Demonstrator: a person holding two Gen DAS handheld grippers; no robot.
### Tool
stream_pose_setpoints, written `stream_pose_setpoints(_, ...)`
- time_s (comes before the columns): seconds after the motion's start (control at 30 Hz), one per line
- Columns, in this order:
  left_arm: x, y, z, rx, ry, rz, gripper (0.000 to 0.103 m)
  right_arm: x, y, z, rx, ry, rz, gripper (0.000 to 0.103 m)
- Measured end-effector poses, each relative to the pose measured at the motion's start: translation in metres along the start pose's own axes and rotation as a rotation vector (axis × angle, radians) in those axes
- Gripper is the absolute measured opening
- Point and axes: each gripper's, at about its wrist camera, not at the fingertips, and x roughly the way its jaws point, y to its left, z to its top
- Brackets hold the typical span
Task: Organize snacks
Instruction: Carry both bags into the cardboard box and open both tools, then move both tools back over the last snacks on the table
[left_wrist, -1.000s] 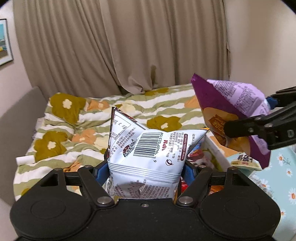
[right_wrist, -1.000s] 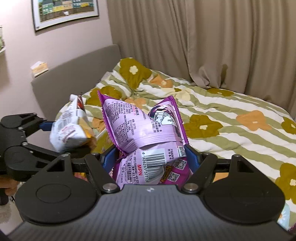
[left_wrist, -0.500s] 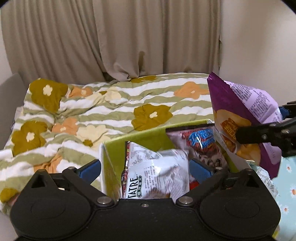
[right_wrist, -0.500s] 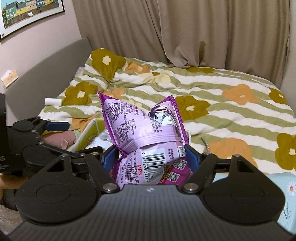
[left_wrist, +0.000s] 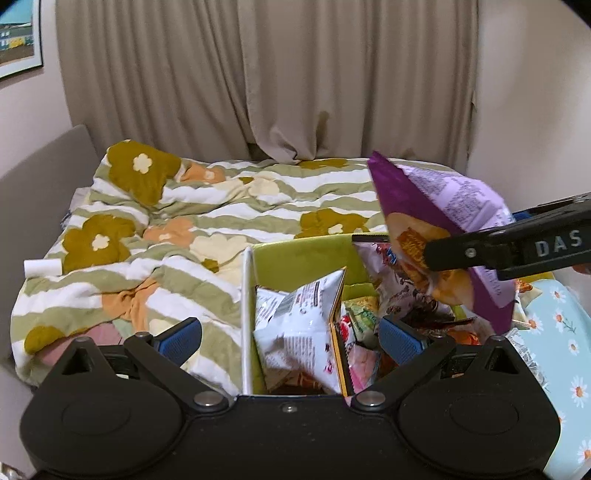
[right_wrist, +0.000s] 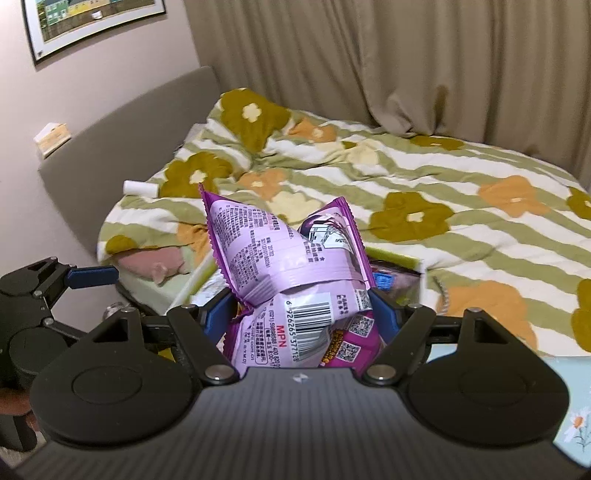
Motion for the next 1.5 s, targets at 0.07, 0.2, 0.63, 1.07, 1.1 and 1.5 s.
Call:
stream_pose_setpoints(0.07,-0.002,0.002,-0.003,-0.005,0.003,0.015,0.103,0.003,0.004,0.000,0.002,0.003,0.023,0.096)
stream_pose_setpoints(0.2,-0.004,0.004,-0.012,-0.022,0.022,0.040,0.103,0.003,0.006,-0.005,0.034,-0.020,0.075,0.103)
stream_pose_setpoints(0.63,-0.020,-0.007,-0.022,-0.039,0.004,0.022,0.103,-0.025,-0.010,-0.028,0.117,-0.082,0.035,0.103)
stream_pose_setpoints(1.07,-0.050,-0.047,-0.012,0.017,-0.076,-0.042,0.103,-0.098,-0.050,-0.043,0.154,-0.154,-0.150,0.103)
stream_pose_setpoints(1.1,-0.051,-0.054,-0.012,0.026,-0.080,-0.048,0.103,-0.104,-0.057,-0.046,0.159,-0.159,-0.158,0.103)
stream_pose_setpoints(1.5,-0.048,-0.169,-0.007,0.006,-0.059,-0.069,0.103,-0.140,-0.170,-0.076,0.134,-0.115,-0.181,0.103)
